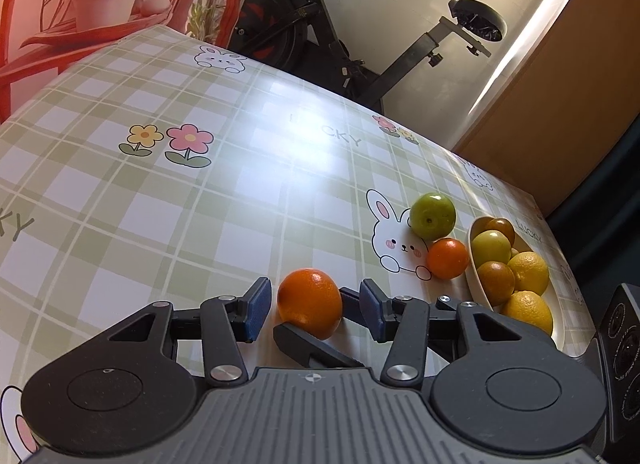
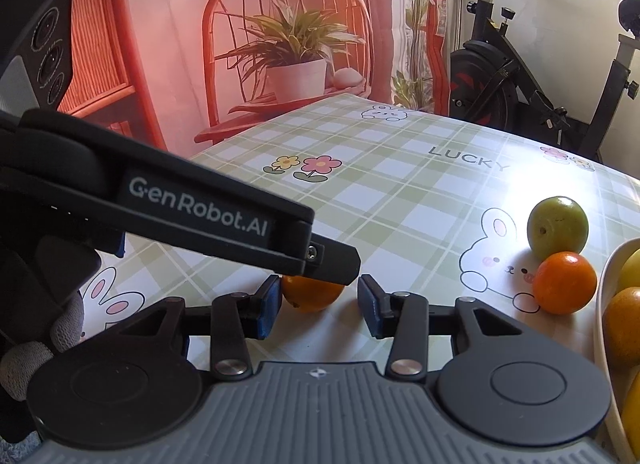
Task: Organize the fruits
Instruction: 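Close the left gripper around the orange and lift it, then carry the orange over the plate with the left gripper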
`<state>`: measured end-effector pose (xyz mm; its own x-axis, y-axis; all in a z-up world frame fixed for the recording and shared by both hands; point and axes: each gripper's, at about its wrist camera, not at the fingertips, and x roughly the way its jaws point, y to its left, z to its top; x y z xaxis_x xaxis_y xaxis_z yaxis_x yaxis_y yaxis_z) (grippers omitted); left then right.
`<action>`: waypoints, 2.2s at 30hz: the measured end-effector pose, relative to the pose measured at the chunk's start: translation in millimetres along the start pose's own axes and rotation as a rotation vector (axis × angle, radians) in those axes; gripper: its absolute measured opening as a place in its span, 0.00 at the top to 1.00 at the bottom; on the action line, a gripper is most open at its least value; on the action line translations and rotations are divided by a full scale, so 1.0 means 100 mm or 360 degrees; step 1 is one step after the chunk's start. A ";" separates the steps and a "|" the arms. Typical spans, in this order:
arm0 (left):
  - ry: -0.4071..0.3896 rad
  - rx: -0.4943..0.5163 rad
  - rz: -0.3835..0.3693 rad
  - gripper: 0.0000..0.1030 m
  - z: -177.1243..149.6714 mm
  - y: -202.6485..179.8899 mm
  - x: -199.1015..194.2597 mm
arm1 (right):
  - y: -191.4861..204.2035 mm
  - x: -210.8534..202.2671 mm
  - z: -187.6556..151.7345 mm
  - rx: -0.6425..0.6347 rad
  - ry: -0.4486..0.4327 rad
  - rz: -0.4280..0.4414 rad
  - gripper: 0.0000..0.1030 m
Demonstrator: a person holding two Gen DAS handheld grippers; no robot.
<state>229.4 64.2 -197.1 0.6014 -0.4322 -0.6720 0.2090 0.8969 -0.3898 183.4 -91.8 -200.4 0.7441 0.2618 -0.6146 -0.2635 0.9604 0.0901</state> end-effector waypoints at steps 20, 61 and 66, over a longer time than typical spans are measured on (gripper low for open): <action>-0.0021 0.0053 0.0036 0.64 -0.09 -0.05 -0.02 | -0.03 -0.03 -0.01 0.0021 0.0000 0.0052 0.63; -0.0144 0.0462 -0.0109 0.64 0.01 -1.24 -0.10 | -0.40 -0.94 -0.10 0.0196 -0.0362 -0.0181 0.63; -0.0112 0.0590 -0.0186 0.64 0.02 -1.66 0.05 | -0.66 -1.21 -0.14 0.0277 -0.0442 -0.0281 0.63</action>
<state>199.7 -86.8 -134.6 0.6057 -0.5375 -0.5867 0.5359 0.8206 -0.1985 102.4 -188.3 -143.1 0.9133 0.0836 -0.3987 -0.0256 0.9886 0.1486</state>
